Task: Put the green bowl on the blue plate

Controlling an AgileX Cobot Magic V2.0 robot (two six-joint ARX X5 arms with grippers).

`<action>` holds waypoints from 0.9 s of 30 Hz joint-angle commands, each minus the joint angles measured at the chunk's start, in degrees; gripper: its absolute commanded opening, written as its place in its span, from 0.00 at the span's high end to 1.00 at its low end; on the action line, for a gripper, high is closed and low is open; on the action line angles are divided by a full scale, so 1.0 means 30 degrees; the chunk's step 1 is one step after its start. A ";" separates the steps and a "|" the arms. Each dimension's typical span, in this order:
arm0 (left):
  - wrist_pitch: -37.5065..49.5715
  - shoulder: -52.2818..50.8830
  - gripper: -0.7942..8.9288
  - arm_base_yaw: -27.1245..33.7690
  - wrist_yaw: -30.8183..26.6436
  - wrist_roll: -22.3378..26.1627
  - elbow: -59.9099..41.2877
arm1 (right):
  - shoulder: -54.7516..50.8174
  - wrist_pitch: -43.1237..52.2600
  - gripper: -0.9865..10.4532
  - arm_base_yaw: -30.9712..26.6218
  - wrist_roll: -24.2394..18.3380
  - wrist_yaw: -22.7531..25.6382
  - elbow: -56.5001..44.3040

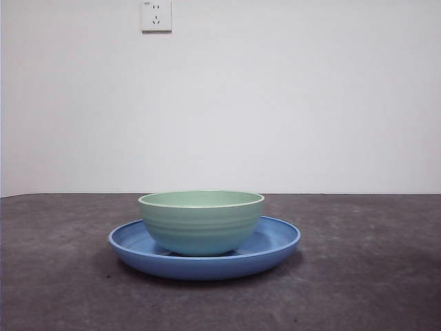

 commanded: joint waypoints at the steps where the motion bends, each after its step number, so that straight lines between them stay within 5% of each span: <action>1: -0.0146 -0.0036 0.90 -0.0007 -0.0095 -0.0117 -0.0386 | -0.0051 -0.0044 0.89 -0.0182 0.0495 0.0131 -0.0211; 27: -0.0146 -0.0036 0.90 -0.0007 -0.0095 -0.0117 -0.0393 | -0.0051 0.0561 0.89 -0.0197 0.0488 0.0117 -0.0211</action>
